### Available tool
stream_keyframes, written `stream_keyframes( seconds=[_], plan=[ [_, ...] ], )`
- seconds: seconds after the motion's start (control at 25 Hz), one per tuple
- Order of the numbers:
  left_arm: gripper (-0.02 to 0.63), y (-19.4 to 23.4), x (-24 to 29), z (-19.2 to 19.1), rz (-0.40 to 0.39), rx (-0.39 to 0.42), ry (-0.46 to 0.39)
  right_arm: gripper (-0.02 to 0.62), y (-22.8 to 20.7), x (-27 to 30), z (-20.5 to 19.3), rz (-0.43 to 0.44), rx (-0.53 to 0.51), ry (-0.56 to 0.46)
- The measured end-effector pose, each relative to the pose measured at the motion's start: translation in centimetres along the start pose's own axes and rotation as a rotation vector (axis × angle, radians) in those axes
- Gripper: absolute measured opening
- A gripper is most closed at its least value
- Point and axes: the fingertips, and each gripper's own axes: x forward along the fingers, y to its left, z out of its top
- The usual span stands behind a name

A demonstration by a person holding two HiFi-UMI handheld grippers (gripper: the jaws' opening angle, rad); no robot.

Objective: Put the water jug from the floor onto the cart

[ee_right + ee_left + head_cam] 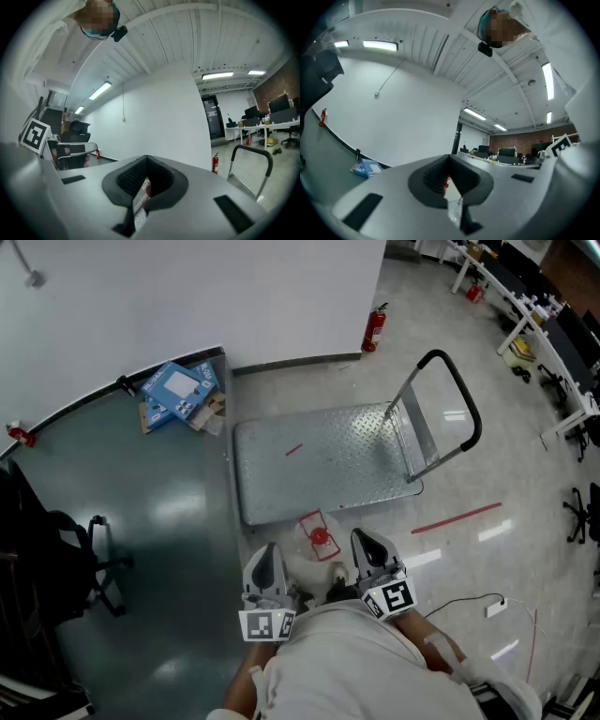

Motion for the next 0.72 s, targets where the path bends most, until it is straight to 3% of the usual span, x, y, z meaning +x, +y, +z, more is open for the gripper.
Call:
stream_keyframes(
  seconds=[0.72],
  plan=[
    [0.003,0.2,0.8,-0.2,0.007,0.015,0.008,0.012,-1.6,2.0,-1.2,-0.014,0.001,0.024]
  ],
)
